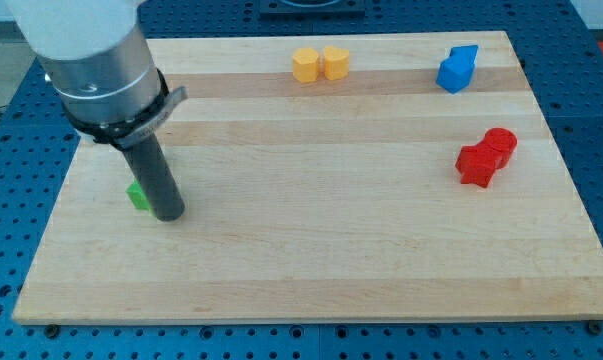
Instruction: Move the red star towards the center of the board
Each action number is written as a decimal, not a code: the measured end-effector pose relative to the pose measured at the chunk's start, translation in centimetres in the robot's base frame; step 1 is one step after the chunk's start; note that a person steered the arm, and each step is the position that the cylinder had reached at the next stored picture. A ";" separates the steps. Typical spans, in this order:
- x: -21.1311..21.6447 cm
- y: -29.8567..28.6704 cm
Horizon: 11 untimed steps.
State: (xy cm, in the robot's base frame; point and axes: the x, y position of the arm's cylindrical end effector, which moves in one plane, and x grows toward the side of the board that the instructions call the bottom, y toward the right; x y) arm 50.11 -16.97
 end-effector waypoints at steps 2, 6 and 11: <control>-3.8 -0.7; 1.4 5.0; -0.4 25.4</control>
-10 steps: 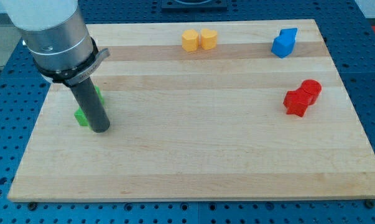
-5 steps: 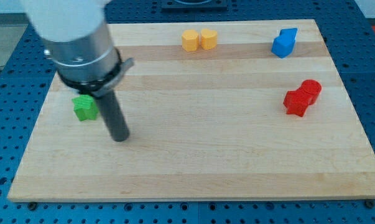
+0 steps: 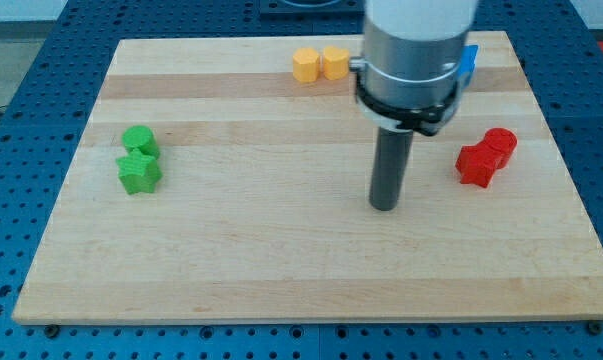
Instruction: Move the red star towards the center of the board
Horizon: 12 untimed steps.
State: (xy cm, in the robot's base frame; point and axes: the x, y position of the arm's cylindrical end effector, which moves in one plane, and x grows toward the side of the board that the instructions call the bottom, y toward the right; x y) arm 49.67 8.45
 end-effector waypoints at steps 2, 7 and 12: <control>1.0 2.4; 1.2 14.5; -2.2 11.6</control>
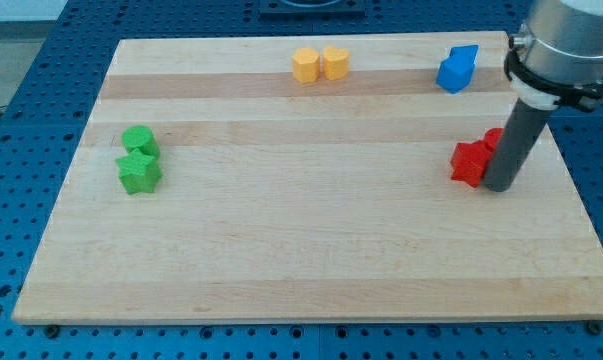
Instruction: Move the red star towards the center of the board
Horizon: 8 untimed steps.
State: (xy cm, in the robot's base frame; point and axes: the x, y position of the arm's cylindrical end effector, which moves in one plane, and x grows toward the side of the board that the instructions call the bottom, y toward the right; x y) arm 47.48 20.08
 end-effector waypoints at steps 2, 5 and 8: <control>0.4 -3.4; -2.4 0.6; -1.3 -5.9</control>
